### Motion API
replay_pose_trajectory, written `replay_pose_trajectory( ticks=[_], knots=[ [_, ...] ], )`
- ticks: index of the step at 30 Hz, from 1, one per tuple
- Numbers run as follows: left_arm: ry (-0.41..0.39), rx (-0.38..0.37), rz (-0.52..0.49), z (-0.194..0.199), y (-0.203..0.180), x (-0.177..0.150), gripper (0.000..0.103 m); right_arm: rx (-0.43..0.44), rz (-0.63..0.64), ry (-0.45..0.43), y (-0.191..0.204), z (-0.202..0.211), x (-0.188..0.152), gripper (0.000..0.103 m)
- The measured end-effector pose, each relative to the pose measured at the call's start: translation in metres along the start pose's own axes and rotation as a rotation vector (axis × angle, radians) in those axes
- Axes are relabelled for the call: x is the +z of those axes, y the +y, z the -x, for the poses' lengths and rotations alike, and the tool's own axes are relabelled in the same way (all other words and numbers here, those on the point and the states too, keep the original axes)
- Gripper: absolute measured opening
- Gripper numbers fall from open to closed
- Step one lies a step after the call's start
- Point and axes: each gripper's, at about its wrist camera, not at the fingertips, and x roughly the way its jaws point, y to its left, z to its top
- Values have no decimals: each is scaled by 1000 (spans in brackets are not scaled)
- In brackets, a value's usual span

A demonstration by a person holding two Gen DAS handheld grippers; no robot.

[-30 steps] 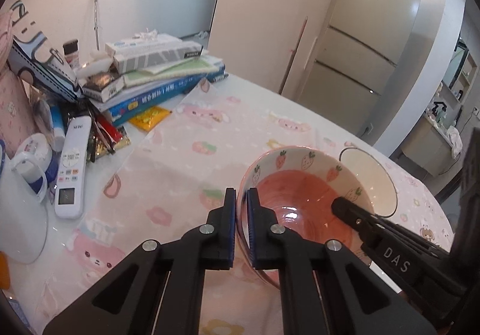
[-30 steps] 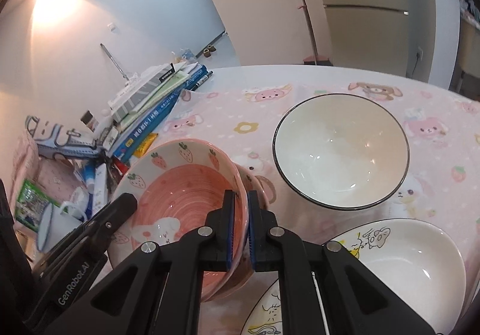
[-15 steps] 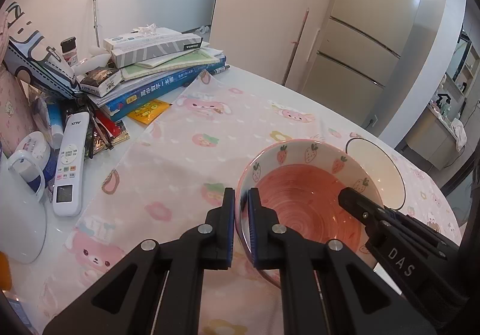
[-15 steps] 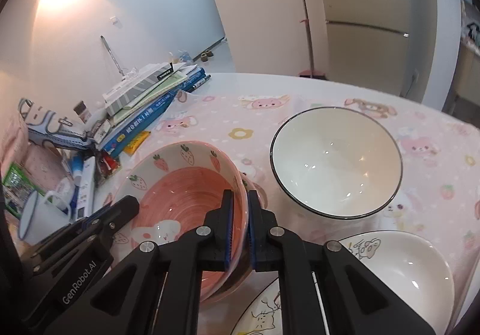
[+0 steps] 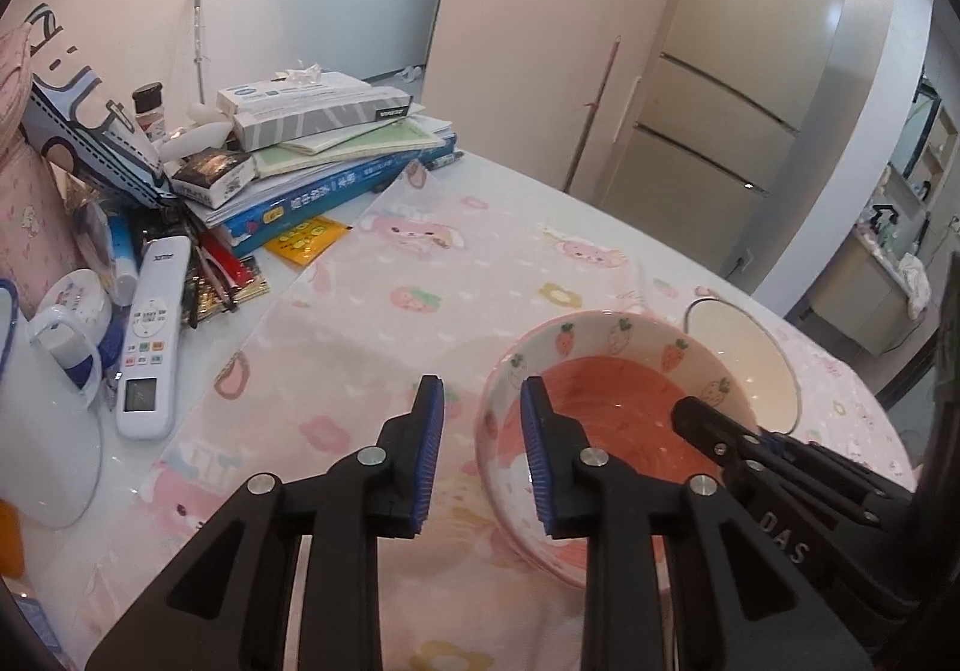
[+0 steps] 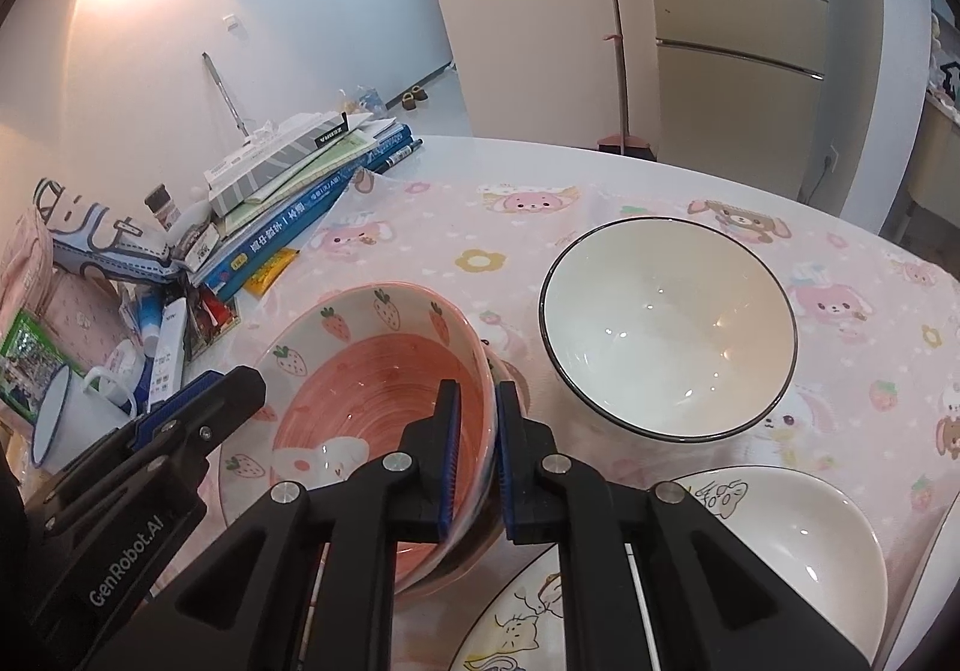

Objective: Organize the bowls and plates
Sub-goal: 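Move both grippers to the white black-rimmed bowl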

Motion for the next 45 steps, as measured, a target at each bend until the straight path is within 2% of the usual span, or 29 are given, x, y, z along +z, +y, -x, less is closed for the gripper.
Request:
replay_pose_trajectory(
  ticks=[1,2,4,7,12,15,21,23,24,25,27,30,33,36,38,42,45],
  knots=[
    [10,7,1,-2,1,0,10,-9,15,4,2,0,0,10],
    [22,-20,9,-4,2,-1,5,-19,43,8,5,1,0,12],
    [39,-54,34,-5,6,0,4,-55,101,2,13,3,0,13],
    [49,-55,25,-8,5,-2,3,-93,134,-36,15,5,-1,13],
    [-1,-53,10,2,2,0,2,-135,184,-132,14,16,1,13],
    [21,-62,23,-3,4,1,2,-120,134,-89,4,12,4,13],
    [-3,-61,14,4,4,2,2,-92,77,-125,-11,26,11,13],
    [-20,-60,-11,9,0,2,17,-80,58,-136,-16,33,14,13],
    [-33,-63,-22,13,-2,2,36,-75,45,-146,-19,40,16,13],
    [-49,-68,-25,18,-3,2,44,-72,37,-155,-21,45,18,13],
    [-87,-91,-47,29,-9,4,45,-67,17,-177,-27,56,22,13],
    [-118,-120,-70,46,-18,8,58,-67,-26,-214,-43,74,30,13],
    [-138,-159,-84,63,-29,18,65,-87,-76,-246,-62,89,35,19],
    [-149,-143,-148,77,-53,32,67,-113,-135,-265,-83,99,39,31],
    [-142,-118,-188,86,-72,44,68,-149,-182,-248,-97,101,41,32],
    [-180,-148,-233,109,-106,69,74,-179,-236,-254,-119,106,41,32],
    [-136,-111,-261,98,-133,93,74,-202,-254,-257,-130,106,40,32]
  ],
)
